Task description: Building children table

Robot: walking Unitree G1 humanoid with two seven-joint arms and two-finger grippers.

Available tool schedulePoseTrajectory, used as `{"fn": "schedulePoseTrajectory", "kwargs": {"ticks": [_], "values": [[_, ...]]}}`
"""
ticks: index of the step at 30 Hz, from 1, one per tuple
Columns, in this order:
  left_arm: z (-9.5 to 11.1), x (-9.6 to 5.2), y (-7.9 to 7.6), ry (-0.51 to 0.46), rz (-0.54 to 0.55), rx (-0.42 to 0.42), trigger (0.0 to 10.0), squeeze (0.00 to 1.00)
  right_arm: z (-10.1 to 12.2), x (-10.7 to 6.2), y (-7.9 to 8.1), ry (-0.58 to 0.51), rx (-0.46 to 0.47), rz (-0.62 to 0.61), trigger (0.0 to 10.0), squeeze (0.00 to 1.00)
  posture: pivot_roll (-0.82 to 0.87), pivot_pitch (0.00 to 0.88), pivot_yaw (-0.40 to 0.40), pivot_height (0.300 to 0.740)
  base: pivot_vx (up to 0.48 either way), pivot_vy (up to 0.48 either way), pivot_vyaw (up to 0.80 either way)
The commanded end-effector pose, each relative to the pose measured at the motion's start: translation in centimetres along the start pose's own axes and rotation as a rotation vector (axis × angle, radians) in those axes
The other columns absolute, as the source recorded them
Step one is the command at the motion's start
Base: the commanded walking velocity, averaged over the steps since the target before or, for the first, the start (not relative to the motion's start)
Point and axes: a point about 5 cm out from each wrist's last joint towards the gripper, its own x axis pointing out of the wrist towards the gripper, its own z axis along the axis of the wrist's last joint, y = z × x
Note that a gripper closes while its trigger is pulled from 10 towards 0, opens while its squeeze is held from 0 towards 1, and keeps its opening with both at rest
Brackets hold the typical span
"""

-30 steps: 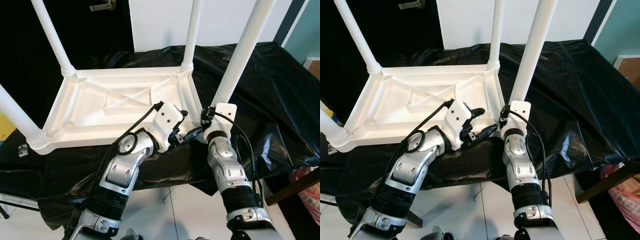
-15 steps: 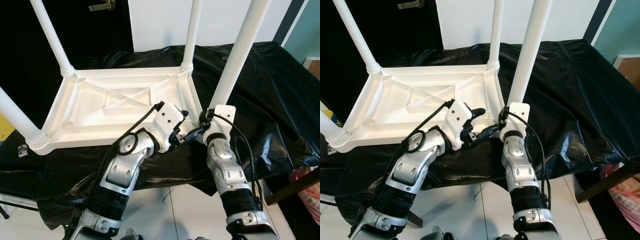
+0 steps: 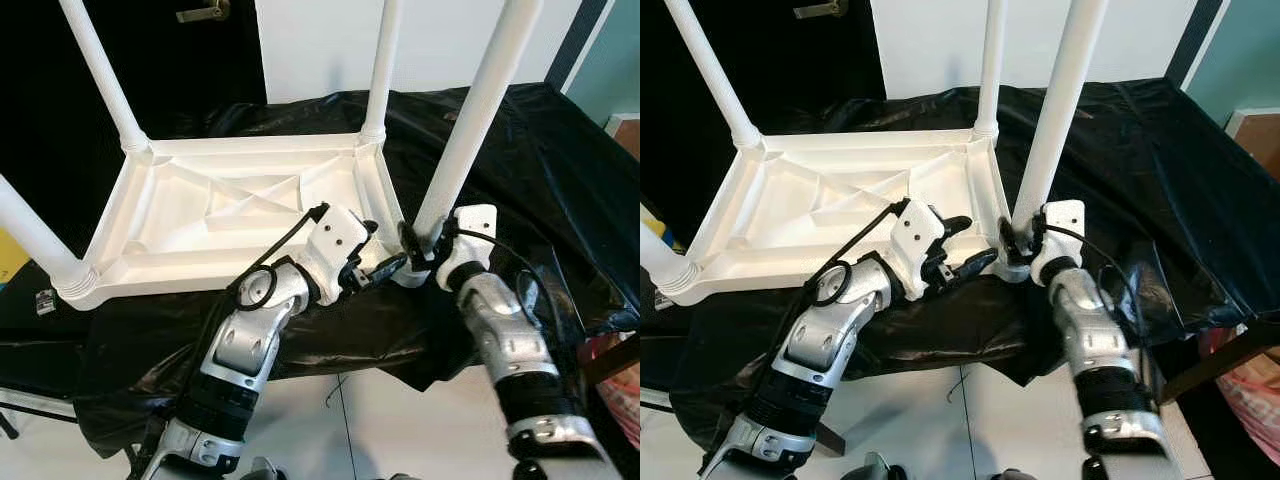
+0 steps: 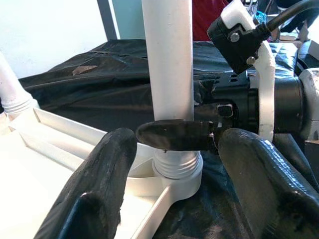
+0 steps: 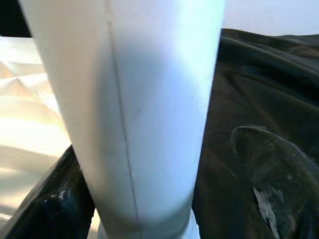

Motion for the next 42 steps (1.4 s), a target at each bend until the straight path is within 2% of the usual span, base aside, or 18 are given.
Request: {"fn": "schedulePoseTrajectory", "kwargs": {"ticks": [1,3,6,8,10,11,12,14,15,24,25,26,33,35,40,42], "values": [[-0.5,-0.1,0.3,0.017,0.063,-0.003,10.0,0.00,-0.2,0.1,-0.2,0.011,-0.006,0.048,10.0,0.00,-0.03,0.049,-0.007,0.740,0.000,0.000,0.00],[-0.5,-0.1,0.4,0.018,0.065,-0.002,10.0,0.00,-0.2,0.3,0.1,0.024,-0.022,0.162,10.0,0.00,-0.03,0.050,-0.004,0.740,0.000,0.000,0.00],[-0.5,-0.1,0.4,0.019,0.065,-0.001,10.0,0.00,-0.2,0.4,0.4,0.030,-0.025,0.219,10.0,0.00,-0.03,0.054,0.000,0.740,0.000,0.000,0.00],[-0.5,-0.1,0.6,0.019,0.067,0.002,10.0,0.00,-0.2,1.0,1.1,0.049,-0.047,0.327,10.0,0.00,-0.03,0.058,0.004,0.740,0.000,0.000,0.00],[-0.5,-0.1,0.8,0.019,0.069,0.004,10.0,0.00,-0.4,1.5,1.4,0.068,-0.065,0.381,10.0,0.00,-0.02,0.058,0.004,0.740,0.000,0.000,0.00],[-0.4,-0.1,0.8,0.019,0.069,0.004,10.0,0.00,-0.5,1.6,1.4,0.077,-0.079,0.387,4.7,0.00,-0.02,0.058,0.005,0.740,0.000,0.000,0.00],[-0.4,-0.1,0.9,0.022,0.070,0.009,10.0,0.00,-0.6,1.8,1.4,0.082,-0.090,0.392,1.2,0.00,-0.01,0.060,0.006,0.740,0.000,0.000,0.00],[-0.4,-0.1,0.9,0.024,0.070,0.011,10.0,0.00,-0.6,1.9,1.3,0.085,-0.097,0.394,1.2,0.00,-0.01,0.060,0.006,0.740,0.000,0.000,0.00],[-0.4,-0.1,1.0,0.022,0.070,0.014,10.0,0.00,-0.7,1.9,1.4,0.086,-0.095,0.396,0.0,0.00,0.01,0.068,0.008,0.740,0.000,0.000,0.00],[0.0,-0.4,0.9,0.016,0.090,0.022,10.0,0.00,-1.7,1.4,0.7,0.119,-0.064,0.394,0.0,0.00,0.04,0.076,-0.014,0.740,0.000,0.000,0.00],[-0.1,-0.5,0.9,0.017,0.094,0.020,10.0,0.00,-1.8,1.5,0.5,0.123,-0.059,0.386,2.5,0.00,0.04,0.076,-0.015,0.740,0.000,0.000,0.00],[-0.1,-0.6,0.8,0.018,0.095,0.019,10.0,0.00,-1.8,1.5,0.4,0.121,-0.047,0.368,10.0,0.00,0.03,0.076,-0.016,0.740,0.000,0.000,0.00],[-0.1,-0.6,0.9,0.019,0.096,0.016,10.0,0.00,-1.9,1.5,0.2,0.118,-0.031,0.325,10.0,0.00,0.02,0.075,-0.017,0.740,0.000,0.000,0.00],[-0.2,-0.4,0.8,0.019,0.091,0.011,10.0,0.00,-2.3,1.5,-0.3,0.126,-0.035,0.214,10.0,0.00,0.00,0.073,-0.008,0.740,0.000,0.000,0.00],[-0.3,-0.2,0.7,0.017,0.076,0.009,10.0,0.00,-2.7,1.2,0.1,0.126,-0.024,0.115,10.0,0.00,-0.02,0.073,0.002,0.740,0.000,0.000,0.00],[-0.3,-0.1,0.6,0.016,0.070,0.007,10.0,0.00,-3.0,1.0,0.3,0.136,-0.001,-0.010,10.0,0.00,-0.03,0.077,0.005,0.740,0.000,0.000,0.00]]}}
